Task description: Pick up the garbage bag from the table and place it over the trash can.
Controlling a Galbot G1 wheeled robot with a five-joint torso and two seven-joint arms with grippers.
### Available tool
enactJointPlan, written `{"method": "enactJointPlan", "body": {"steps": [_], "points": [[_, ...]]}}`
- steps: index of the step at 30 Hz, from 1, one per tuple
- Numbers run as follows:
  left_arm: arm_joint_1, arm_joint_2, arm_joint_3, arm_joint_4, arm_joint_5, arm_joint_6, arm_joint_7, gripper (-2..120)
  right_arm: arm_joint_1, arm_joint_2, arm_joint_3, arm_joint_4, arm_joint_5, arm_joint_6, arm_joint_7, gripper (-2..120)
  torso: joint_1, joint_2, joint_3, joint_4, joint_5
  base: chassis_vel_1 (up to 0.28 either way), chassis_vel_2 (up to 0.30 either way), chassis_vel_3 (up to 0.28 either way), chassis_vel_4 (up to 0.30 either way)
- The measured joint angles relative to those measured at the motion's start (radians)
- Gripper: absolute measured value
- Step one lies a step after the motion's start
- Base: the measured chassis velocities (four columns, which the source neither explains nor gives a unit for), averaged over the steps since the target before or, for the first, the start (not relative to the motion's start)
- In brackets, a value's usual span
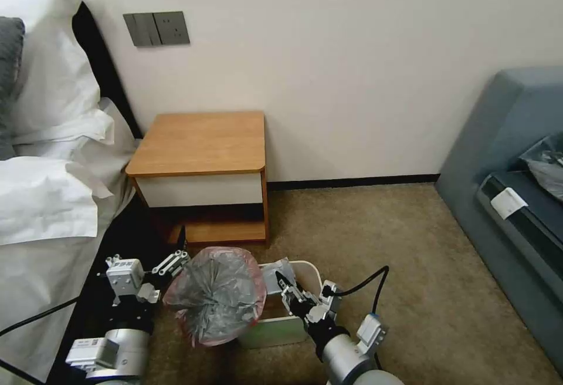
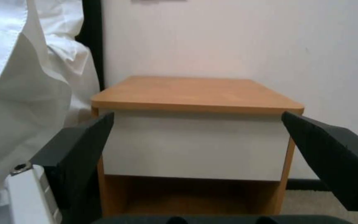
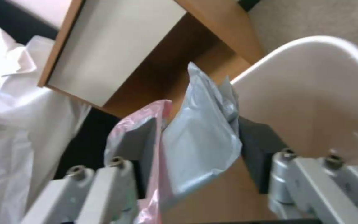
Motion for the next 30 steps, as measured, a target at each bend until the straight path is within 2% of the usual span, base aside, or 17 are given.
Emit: {"method": "enactJointPlan", "body": {"steps": [1, 3, 6, 8, 10, 12, 17, 30], "points": [[0.000, 0.000, 0.000, 0.000, 0.000, 0.000, 0.000, 100, 0.000, 0.000, 0.000, 0.000, 0.000, 0.000, 0.000, 50, 0.000, 0.000, 0.000, 0.0000, 0.0000, 0.000, 0.000, 0.000, 0.000], [-0.001, -0.001, 0.000, 0.001, -0.001, -0.003, 0.000, 100, -0.001, -0.009, 0.003, 0.030, 0.011, -0.011, 0.042, 61, 0.000, 0.000, 0.000, 0.0000, 0.0000, 0.000, 0.000, 0.000, 0.000], [-0.001, -0.001, 0.000, 0.001, -0.001, -0.005, 0.000, 100, -0.003, -0.015, 0.004, 0.050, 0.018, -0.017, 0.060, 68, 0.000, 0.000, 0.000, 0.0000, 0.0000, 0.000, 0.000, 0.000, 0.000], [-0.001, -0.003, 0.001, 0.004, 0.000, -0.008, 0.000, 100, -0.014, -0.031, 0.007, 0.097, 0.044, -0.036, 0.093, 82, 0.000, 0.000, 0.000, 0.0000, 0.0000, 0.000, 0.000, 0.000, 0.000], [-0.001, -0.004, 0.002, 0.005, 0.001, -0.009, 0.000, 100, -0.018, -0.035, 0.010, 0.108, 0.051, -0.041, 0.099, 85, 0.000, 0.000, 0.000, 0.0000, 0.0000, 0.000, 0.000, 0.000, 0.000], [-0.005, -0.005, 0.004, 0.007, 0.003, -0.009, 0.000, 100, -0.024, -0.043, 0.020, 0.124, 0.056, -0.045, 0.105, 96, 0.000, 0.000, 0.000, 0.0000, 0.0000, 0.000, 0.000, 0.000, 0.000], [-0.012, -0.005, 0.009, 0.016, 0.018, -0.009, 0.000, 100, -0.026, -0.048, 0.041, 0.143, 0.061, -0.046, 0.105, 100, 0.000, 0.000, 0.000, 0.0000, 0.0000, 0.000, 0.000, 0.000, 0.000], [0.019, -0.003, 0.040, -0.001, 0.075, 0.012, -0.011, 100, 0.011, -0.046, 0.105, 0.148, 0.083, -0.046, 0.103, 100, 0.000, 0.000, 0.000, 0.0000, 0.0000, 0.000, 0.000, 0.000, 0.000]]}}
